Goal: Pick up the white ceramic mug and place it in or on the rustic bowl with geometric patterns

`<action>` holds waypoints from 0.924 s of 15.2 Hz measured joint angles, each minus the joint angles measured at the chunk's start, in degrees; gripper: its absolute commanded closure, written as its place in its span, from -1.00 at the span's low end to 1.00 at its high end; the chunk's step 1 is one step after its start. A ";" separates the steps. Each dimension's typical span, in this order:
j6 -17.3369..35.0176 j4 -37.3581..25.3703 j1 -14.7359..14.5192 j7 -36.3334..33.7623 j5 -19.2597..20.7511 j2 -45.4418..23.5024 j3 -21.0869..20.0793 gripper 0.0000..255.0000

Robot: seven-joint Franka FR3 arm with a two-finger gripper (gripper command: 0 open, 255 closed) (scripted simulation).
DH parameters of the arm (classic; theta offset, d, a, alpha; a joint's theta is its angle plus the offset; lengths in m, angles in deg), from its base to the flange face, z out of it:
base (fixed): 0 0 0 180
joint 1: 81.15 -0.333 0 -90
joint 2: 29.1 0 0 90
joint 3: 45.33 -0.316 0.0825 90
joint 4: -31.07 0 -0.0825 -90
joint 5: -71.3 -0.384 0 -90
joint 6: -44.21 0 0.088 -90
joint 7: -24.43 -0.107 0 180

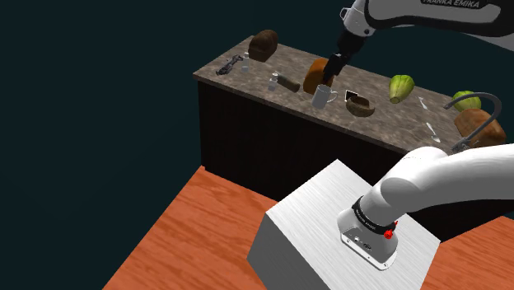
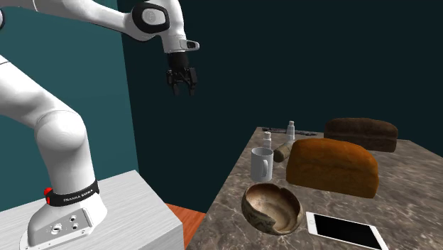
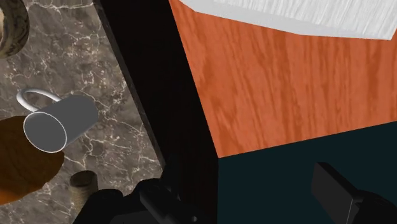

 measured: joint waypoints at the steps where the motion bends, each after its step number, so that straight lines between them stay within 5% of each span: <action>1: 1.00 0.21 0.25 1.08 0.29 -0.85 0.94 -1.00; 14: 14.01 -7.42 2.29 18.14 -1.18 -22.84 14.26 -1.00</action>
